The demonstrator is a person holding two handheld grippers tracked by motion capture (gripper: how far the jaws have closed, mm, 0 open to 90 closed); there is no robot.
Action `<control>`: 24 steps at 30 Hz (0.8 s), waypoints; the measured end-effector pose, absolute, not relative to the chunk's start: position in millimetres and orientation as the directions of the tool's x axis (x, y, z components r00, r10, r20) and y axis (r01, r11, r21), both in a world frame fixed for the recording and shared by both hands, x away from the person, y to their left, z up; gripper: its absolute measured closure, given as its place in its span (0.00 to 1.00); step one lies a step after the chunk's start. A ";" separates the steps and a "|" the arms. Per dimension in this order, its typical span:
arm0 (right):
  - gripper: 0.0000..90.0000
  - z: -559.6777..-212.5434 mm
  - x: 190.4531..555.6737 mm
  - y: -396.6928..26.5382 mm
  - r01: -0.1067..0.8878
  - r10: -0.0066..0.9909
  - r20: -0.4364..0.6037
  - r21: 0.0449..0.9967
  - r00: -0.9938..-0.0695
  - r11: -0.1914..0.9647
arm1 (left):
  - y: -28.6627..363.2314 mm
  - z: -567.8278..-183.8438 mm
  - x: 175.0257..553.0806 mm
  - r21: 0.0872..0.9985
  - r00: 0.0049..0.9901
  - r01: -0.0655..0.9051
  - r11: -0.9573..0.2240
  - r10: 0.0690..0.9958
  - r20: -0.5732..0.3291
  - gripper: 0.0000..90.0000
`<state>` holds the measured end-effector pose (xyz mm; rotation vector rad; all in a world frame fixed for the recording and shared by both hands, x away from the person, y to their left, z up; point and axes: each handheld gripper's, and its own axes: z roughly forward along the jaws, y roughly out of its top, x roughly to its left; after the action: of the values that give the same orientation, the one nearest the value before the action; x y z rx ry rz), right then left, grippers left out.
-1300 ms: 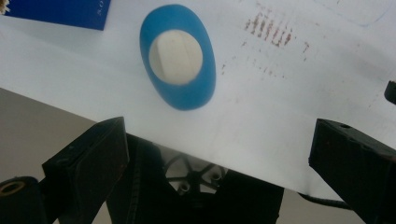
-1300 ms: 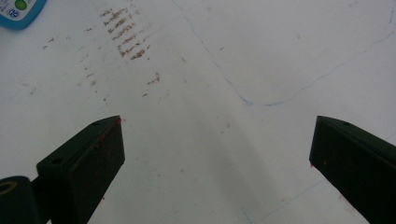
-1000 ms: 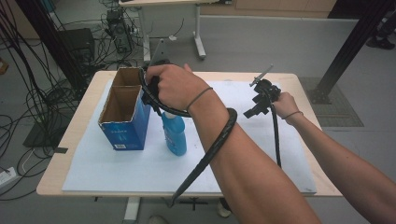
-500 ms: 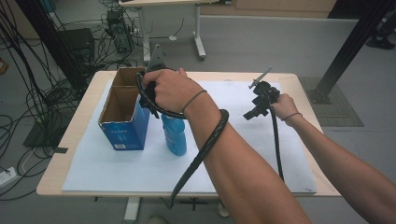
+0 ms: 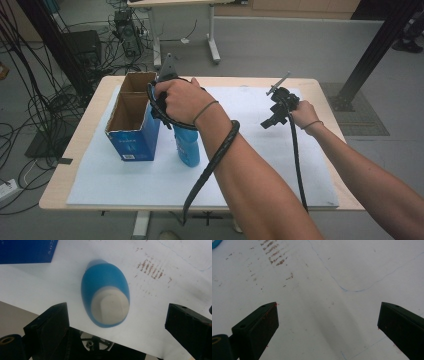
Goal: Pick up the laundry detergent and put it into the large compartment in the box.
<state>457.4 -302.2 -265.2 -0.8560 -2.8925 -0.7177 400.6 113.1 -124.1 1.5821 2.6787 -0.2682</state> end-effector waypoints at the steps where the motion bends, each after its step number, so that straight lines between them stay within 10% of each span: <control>1: 0.04 -265.4 457.7 -301.4 0.522 0.503 0.165 0.418 -0.849 0.743 | 114.0 -125.0 401.2 -0.143 -0.485 0.871 0.470 0.868 -0.106 0.06; 24: 0.04 -267.3 457.3 -300.3 0.529 0.509 0.167 0.411 -0.844 0.743 | 117.2 -120.4 397.3 -0.128 -0.481 0.875 0.467 0.867 -0.127 0.05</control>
<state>457.3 -300.3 -267.3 -0.8618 -2.8918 -0.7023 397.3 117.2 -120.4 1.5767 2.6527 -0.2714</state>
